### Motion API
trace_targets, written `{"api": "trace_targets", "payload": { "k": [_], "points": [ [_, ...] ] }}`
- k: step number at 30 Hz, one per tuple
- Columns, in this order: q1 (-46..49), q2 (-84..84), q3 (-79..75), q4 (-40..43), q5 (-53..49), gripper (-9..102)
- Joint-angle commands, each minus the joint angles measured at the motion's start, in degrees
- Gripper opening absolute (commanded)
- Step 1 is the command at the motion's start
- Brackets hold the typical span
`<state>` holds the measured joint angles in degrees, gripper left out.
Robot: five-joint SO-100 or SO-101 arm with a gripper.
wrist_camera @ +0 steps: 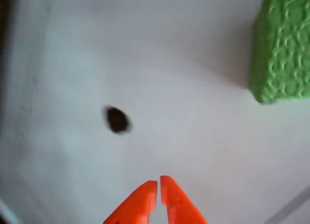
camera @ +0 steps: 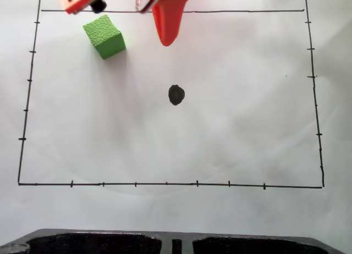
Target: Grasp the colored block, Place it on the black dot, and then return the arm to the default position.
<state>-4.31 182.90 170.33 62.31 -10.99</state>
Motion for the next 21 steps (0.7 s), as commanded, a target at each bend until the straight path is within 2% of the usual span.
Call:
{"api": "trace_targets", "payload": {
  "k": [1, 7, 16, 21],
  "points": [
    [0.09, -5.8, -6.94, 1.49, -1.93, 0],
    [1.14, -15.03, -18.98, 8.26, -6.24, 0],
    [9.23, -23.12, -30.67, 20.92, -23.38, 0],
    [14.15, -24.61, -31.2, 20.83, -19.78, 0]
  ]
}}
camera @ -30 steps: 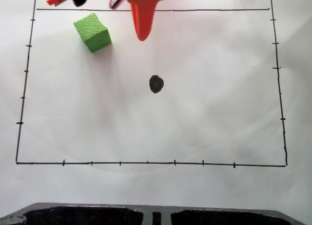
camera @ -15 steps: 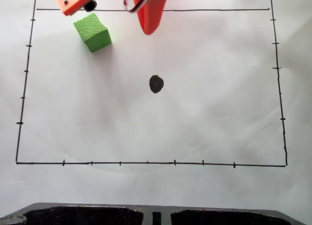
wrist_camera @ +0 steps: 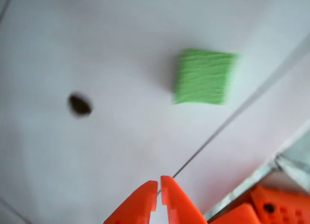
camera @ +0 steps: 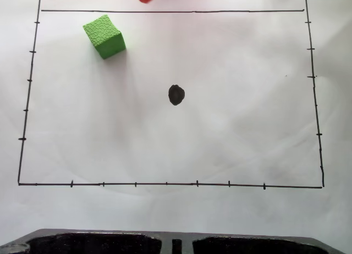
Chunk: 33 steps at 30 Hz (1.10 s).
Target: Grasp the colored block, Place it on the black dot, and then return the arm to the default position.
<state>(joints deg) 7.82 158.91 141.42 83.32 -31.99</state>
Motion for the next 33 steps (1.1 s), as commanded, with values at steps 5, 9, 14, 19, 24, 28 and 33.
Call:
{"api": "trace_targets", "payload": {
  "k": [5, 9, 14, 19, 24, 28, 33],
  "points": [
    [7.03, -2.55, -2.11, -0.88, -4.92, 0],
    [11.16, -5.71, -2.9, -2.99, -10.46, 1],
    [15.82, -10.02, -6.68, -0.09, -17.75, 2],
    [21.36, -13.89, -8.35, -1.14, -22.94, 7],
    [23.82, -17.14, -8.96, -2.99, -27.69, 16],
    [25.58, -20.83, -9.05, -6.24, -30.5, 19],
    [26.63, -25.05, -9.49, -8.44, -33.49, 24]
  ]
}}
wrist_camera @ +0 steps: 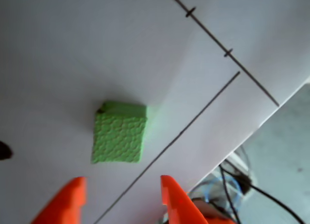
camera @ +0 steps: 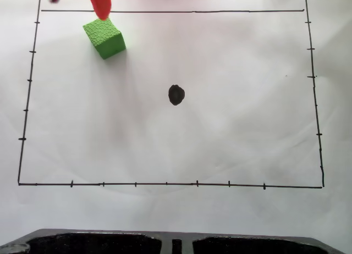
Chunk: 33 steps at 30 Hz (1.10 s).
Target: Grasp the colored block, Place it on the black dot, and then return the arm to the default position.
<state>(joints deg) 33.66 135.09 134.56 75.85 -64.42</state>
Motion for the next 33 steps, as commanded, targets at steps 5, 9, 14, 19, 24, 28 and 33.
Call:
{"api": "trace_targets", "payload": {
  "k": [5, 9, 14, 19, 24, 28, 33],
  "points": [
    [2.2, -3.08, -1.05, -3.52, -3.34, 28],
    [2.55, -5.19, -0.53, -5.71, -3.78, 30],
    [3.6, -8.0, 1.14, -8.35, -4.66, 32],
    [3.08, -10.55, 3.87, -12.66, -4.31, 36],
    [1.67, -12.04, 5.71, -16.44, -2.9, 38],
    [0.88, -13.1, 7.29, -18.46, -2.29, 39],
    [0.97, -14.41, 9.32, -21.09, -1.76, 38]
  ]
}}
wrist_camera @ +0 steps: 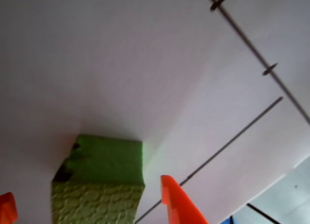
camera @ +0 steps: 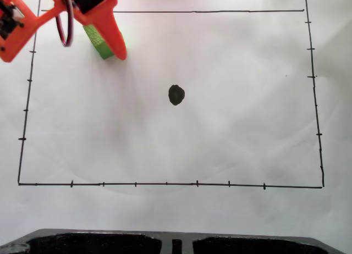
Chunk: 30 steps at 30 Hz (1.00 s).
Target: Grasp the colored block, Place it on the black dot, and then return the arm to the default position.
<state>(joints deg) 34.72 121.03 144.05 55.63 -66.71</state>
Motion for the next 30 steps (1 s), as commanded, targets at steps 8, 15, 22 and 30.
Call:
{"api": "trace_targets", "payload": {
  "k": [8, 15, 22, 30],
  "points": [
    [-1.49, -2.2, 0.09, -3.25, 3.52, 37],
    [-2.02, -2.55, 0.88, -3.6, 4.39, 26],
    [-2.11, -1.67, 1.67, -2.81, 4.57, 14],
    [-2.81, -0.26, -2.81, 0.09, 19.78, 10]
  ]
}}
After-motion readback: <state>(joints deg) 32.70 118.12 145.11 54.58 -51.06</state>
